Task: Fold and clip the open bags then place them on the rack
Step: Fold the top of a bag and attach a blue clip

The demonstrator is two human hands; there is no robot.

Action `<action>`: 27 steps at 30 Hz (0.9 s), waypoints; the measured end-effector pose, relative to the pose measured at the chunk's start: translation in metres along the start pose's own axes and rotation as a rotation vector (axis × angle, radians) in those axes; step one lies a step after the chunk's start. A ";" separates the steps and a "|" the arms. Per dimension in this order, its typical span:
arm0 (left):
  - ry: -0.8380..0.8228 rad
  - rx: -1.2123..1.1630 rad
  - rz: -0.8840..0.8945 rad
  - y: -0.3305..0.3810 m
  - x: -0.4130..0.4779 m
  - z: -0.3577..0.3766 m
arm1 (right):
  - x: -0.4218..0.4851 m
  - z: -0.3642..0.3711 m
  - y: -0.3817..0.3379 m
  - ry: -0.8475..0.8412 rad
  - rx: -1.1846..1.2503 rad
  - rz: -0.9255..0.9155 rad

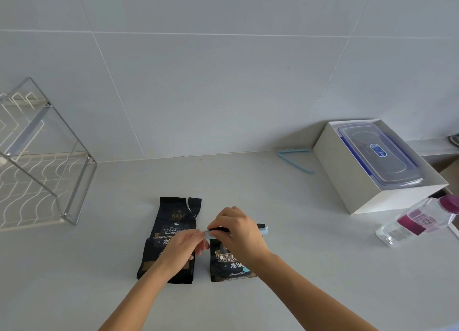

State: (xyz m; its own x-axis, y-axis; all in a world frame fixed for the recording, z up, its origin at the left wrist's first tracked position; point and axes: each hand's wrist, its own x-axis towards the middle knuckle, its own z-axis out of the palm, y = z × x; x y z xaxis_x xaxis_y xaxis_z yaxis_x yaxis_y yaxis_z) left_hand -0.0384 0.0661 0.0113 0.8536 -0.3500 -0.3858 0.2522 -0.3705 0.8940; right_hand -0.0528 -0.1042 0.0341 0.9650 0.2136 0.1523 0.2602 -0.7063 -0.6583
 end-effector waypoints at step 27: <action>-0.037 -0.309 0.061 -0.007 0.008 0.021 | -0.005 -0.005 0.008 -0.076 -0.228 -0.064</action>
State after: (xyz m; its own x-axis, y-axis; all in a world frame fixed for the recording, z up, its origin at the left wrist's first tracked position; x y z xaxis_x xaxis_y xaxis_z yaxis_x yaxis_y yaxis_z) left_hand -0.0432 0.0478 -0.0030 0.8557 -0.3968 -0.3323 0.3323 -0.0709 0.9405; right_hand -0.0556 -0.1146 0.0321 0.9433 0.3066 0.1269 0.3296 -0.8219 -0.4646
